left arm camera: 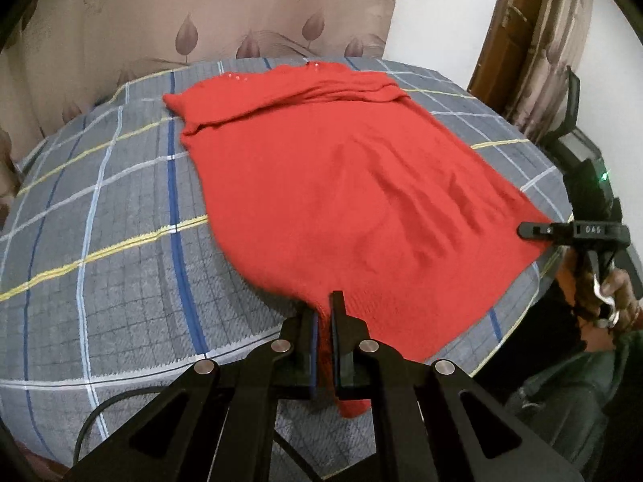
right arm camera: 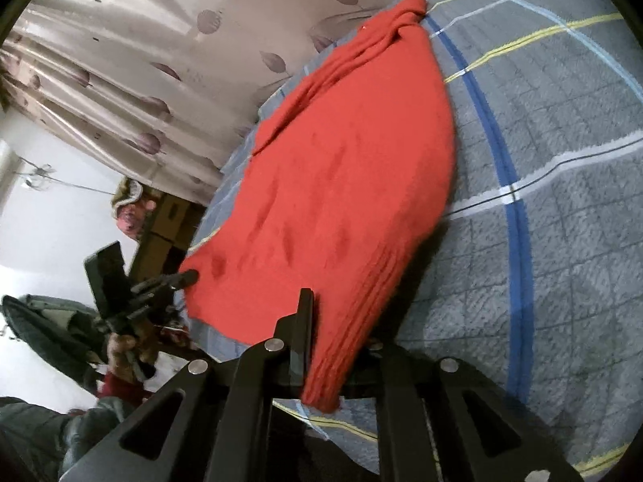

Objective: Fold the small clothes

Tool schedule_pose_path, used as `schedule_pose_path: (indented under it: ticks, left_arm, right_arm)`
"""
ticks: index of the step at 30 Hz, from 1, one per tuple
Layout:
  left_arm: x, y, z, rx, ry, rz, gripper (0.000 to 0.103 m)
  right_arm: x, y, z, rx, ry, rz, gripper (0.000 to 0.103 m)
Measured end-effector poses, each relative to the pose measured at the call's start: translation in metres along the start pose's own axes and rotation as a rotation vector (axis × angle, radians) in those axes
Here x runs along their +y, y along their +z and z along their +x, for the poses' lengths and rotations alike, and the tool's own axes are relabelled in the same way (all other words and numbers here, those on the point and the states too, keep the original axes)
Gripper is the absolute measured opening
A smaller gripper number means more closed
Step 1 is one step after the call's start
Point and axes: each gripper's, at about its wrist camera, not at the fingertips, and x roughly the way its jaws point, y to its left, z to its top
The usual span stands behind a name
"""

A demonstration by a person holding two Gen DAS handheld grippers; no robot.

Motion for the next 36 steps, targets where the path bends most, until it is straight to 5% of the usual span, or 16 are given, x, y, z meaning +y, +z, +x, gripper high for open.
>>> schedule_pose_path:
  ticks: [7,14,19,32,36]
  left_arm:
    - [-0.019,-0.001,-0.001,-0.027,0.111,0.101,0.005]
    - [-0.022,0.0,-0.003,-0.045,0.158,0.124,0.005]
    - [-0.027,0.002,-0.006,-0.057,0.193,0.16,0.005]
    - [-0.029,0.013,-0.02,-0.106,0.224,0.178,0.005]
    - [-0.019,0.017,-0.025,-0.11,0.14,0.109,0.005]
  right_arm:
    - [0.003,0.007,0.003,0.005,-0.001,-0.005,0.022]
    - [0.009,0.007,0.008,0.0,-0.048,-0.047,0.01]
    - [0.018,0.01,0.002,-0.024,0.014,-0.065,0.009]
    - [0.04,0.029,-0.017,-0.084,0.092,-0.091,0.009]
    - [0.043,0.031,-0.02,-0.093,0.103,-0.093,0.009]
